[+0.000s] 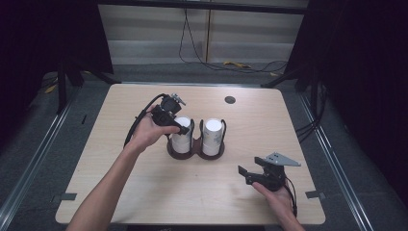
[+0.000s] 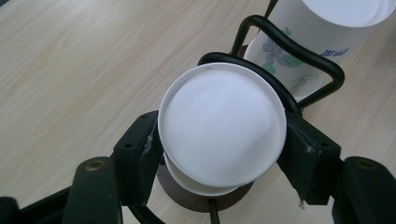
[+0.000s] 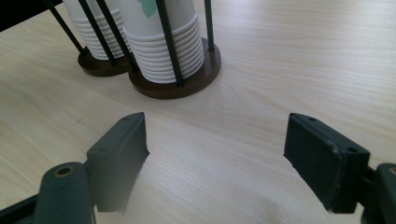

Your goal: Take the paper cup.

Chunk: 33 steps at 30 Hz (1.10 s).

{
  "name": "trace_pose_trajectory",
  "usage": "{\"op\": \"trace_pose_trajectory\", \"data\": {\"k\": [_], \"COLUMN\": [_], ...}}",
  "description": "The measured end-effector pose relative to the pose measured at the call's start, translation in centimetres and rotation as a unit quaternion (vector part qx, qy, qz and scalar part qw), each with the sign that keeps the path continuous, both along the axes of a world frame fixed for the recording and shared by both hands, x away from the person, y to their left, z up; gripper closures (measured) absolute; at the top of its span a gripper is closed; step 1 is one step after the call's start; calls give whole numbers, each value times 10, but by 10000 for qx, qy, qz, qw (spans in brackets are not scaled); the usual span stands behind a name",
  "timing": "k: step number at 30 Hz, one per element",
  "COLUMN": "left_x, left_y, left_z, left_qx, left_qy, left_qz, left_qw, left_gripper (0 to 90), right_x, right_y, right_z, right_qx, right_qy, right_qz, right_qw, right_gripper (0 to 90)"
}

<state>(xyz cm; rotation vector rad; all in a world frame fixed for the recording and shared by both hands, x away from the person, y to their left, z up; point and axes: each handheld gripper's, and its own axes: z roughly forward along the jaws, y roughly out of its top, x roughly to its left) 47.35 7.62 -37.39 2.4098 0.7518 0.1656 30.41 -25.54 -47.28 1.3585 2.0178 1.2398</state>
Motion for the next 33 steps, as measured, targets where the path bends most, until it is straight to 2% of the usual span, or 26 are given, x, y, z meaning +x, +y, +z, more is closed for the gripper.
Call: {"op": "trace_pose_trajectory", "data": {"k": [7,8,11,13,15,18,19,22,23,26,29,31,33], "left_x": [0,0,0,-1,-1,-1,0,2,1,2,2,0,1], "left_y": [2,2,3,4,4,3,3,1,1,-1,-2,-5,-6], "left_z": [4,5,7,9,11,11,9,9,8,5,4,3,2], "left_qx": [42,-36,-43,-132,-1,-20,-24,71,25,129,151,339,399], "left_qy": [-14,-21,-32,-38,-51,-102,-37,-23,-1,57,35,58,68], "left_qz": [-34,51,22,53,-65,-23,-14,-10,42,23,48,-58,-37], "left_qw": [10000,10000,10000,9999,10000,9999,10000,10000,10000,9999,9999,9994,9992], "left_gripper": [351,352,352,352,352,352,351,349,349,346,345,303,292], "right_x": [1,1,0,0,1,1,0,1,2,2,2,2,1], "right_y": [-1,0,0,0,0,0,0,-2,-4,-4,-3,-2,-1], "right_z": [0,0,0,0,-1,0,0,0,0,-1,-1,-1,0], "right_qx": [-1,3,9,-9,8,-7,-17,191,264,234,300,299,328], "right_qy": [3,4,6,16,25,14,12,74,108,138,140,150,148], "right_qz": [8,2,-6,-3,-1,1,3,-39,-51,-41,-16,34,64], "right_qw": [10000,10000,10000,10000,10000,10000,10000,9998,9996,9996,9995,9994,9993], "right_gripper": [212,212,213,213,213,214,214,214,214,215,216,216,216]}}
